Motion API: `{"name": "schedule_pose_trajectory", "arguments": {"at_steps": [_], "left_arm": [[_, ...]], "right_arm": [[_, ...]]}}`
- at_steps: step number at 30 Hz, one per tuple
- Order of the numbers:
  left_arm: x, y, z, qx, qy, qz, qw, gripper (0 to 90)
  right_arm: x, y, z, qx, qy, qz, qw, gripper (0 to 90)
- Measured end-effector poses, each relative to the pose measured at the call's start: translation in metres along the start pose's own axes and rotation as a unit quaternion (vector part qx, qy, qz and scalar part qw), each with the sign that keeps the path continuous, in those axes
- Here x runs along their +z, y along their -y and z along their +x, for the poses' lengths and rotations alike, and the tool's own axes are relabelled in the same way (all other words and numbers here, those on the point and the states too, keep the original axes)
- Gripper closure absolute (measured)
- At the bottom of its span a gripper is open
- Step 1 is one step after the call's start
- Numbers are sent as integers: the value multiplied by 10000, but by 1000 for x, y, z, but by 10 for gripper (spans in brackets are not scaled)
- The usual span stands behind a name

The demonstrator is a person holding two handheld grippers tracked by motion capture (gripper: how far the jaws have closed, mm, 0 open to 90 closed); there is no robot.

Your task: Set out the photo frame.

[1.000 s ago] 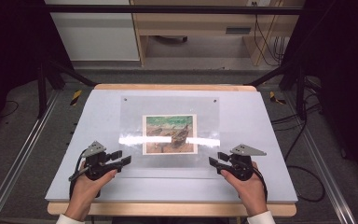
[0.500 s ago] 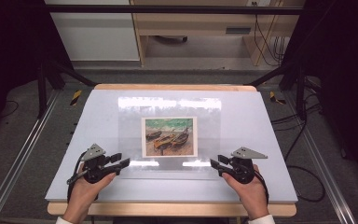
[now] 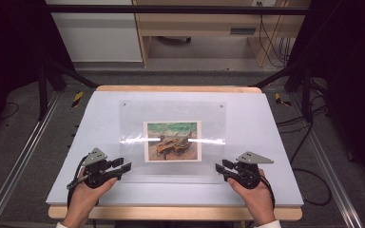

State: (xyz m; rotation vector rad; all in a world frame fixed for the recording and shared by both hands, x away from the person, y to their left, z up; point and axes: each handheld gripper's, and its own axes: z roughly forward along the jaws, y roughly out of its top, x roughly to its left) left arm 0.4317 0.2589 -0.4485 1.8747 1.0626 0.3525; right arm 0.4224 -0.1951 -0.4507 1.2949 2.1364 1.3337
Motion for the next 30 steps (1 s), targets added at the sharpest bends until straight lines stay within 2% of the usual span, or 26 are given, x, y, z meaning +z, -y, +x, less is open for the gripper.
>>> {"name": "schedule_pose_trajectory", "arguments": {"at_steps": [30], "left_arm": [[-5,6,-4,133,-59,121,9998,613]], "right_arm": [[-4,7,4,-69,55,75,9999,680]]}}
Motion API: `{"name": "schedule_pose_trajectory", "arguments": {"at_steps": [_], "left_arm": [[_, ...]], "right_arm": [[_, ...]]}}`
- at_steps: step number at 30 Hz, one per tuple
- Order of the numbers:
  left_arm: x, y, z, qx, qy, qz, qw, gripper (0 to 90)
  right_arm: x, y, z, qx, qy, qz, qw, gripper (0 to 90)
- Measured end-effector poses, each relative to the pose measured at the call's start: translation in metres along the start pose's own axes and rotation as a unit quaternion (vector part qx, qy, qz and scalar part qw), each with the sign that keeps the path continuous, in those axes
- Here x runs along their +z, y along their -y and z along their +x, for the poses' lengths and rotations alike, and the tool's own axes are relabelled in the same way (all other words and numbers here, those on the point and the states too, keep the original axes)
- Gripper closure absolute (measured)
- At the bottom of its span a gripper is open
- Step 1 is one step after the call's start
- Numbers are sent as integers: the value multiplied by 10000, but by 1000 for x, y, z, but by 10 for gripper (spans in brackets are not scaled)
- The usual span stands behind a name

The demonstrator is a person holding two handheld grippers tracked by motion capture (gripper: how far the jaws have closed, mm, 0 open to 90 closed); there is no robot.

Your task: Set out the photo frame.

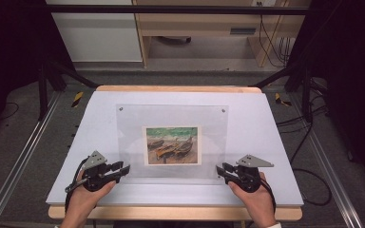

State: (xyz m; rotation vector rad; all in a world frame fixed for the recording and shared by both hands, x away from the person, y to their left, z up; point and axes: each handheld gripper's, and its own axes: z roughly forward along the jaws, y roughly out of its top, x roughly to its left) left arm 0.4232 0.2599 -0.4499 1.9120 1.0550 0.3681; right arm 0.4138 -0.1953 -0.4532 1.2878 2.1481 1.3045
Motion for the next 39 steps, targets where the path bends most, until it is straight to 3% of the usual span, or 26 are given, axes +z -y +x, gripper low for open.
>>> {"name": "schedule_pose_trajectory", "arguments": {"at_steps": [39], "left_arm": [[-4,6,-6,138,-54,141,9998,634]], "right_arm": [[-3,7,4,-157,59,77,9998,690]]}}
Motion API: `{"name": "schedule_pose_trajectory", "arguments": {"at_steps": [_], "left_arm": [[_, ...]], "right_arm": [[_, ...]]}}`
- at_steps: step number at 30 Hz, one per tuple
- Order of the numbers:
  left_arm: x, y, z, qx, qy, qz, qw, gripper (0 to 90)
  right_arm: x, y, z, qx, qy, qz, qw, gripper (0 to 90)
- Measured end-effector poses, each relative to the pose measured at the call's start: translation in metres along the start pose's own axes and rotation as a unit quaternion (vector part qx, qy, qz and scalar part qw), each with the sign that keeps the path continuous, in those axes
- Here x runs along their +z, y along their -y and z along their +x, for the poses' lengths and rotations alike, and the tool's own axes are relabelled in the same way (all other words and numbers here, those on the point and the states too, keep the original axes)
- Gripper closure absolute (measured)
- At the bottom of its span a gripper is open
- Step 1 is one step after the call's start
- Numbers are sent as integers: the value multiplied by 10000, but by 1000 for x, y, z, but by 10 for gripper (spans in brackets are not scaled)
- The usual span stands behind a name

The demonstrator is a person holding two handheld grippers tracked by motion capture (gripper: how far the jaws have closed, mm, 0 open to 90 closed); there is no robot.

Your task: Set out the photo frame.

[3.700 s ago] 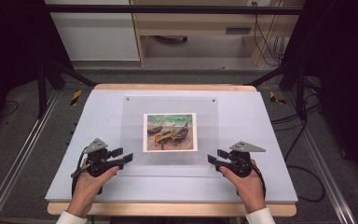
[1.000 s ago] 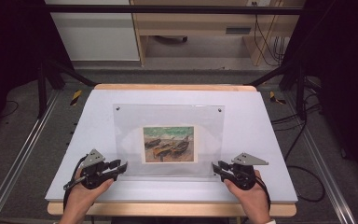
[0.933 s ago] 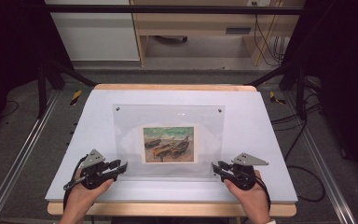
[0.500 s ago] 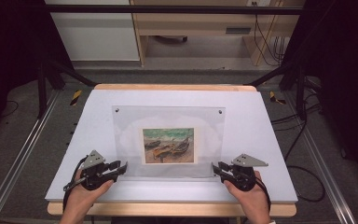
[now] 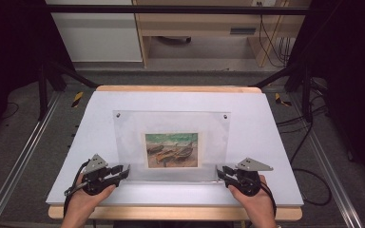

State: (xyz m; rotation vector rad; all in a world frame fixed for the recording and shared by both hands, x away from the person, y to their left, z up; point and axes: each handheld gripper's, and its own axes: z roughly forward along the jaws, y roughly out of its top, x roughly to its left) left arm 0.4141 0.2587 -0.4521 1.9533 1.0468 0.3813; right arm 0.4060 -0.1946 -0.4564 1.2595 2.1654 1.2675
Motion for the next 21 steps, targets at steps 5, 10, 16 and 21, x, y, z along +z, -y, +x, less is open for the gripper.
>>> {"name": "schedule_pose_trajectory", "arguments": {"at_steps": [5,10,16,21], "left_arm": [[0,1,-1,-3,1,6,10000,635],[0,1,-1,19,-2,30,10000,635],[-1,3,-1,60,-1,87,9999,635],[-1,4,-3,79,2,126,9999,635]], "right_arm": [[0,1,1,-3,6,27,10000,689],[0,1,2,-23,17,40,10000,689],[-1,2,3,-32,20,70,10000,688],[-1,4,5,-63,31,133,9999,688]]}}
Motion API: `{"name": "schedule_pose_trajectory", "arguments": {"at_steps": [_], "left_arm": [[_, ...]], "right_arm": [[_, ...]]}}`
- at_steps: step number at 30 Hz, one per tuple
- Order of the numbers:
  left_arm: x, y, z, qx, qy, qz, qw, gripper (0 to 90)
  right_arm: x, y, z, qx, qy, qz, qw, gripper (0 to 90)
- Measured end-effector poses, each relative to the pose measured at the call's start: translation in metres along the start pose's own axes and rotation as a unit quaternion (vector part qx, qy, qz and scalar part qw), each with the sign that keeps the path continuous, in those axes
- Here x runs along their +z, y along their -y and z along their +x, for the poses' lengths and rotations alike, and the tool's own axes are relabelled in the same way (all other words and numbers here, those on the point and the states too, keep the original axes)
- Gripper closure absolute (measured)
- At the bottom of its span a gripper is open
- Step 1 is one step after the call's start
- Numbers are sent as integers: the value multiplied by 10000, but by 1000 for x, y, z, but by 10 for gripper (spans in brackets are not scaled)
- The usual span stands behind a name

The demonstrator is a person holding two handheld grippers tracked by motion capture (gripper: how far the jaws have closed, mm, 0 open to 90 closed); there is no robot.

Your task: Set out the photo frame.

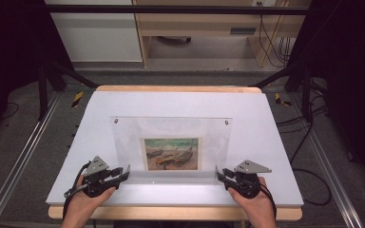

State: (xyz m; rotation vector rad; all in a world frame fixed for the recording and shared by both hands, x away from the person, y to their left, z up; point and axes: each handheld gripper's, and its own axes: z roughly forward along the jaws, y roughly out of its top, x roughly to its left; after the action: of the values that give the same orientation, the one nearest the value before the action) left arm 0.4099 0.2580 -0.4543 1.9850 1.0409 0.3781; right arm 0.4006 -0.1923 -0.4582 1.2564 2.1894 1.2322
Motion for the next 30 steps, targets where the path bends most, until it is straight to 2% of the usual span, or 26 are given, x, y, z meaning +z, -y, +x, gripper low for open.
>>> {"name": "schedule_pose_trajectory", "arguments": {"at_steps": [19,30], "left_arm": [[0,3,-3,132,-1,175,9998,635],[0,4,-3,161,-20,177,9997,634]], "right_arm": [[0,4,3,-71,2,127,9999,681],[0,5,3,-97,24,118,9999,679]]}}
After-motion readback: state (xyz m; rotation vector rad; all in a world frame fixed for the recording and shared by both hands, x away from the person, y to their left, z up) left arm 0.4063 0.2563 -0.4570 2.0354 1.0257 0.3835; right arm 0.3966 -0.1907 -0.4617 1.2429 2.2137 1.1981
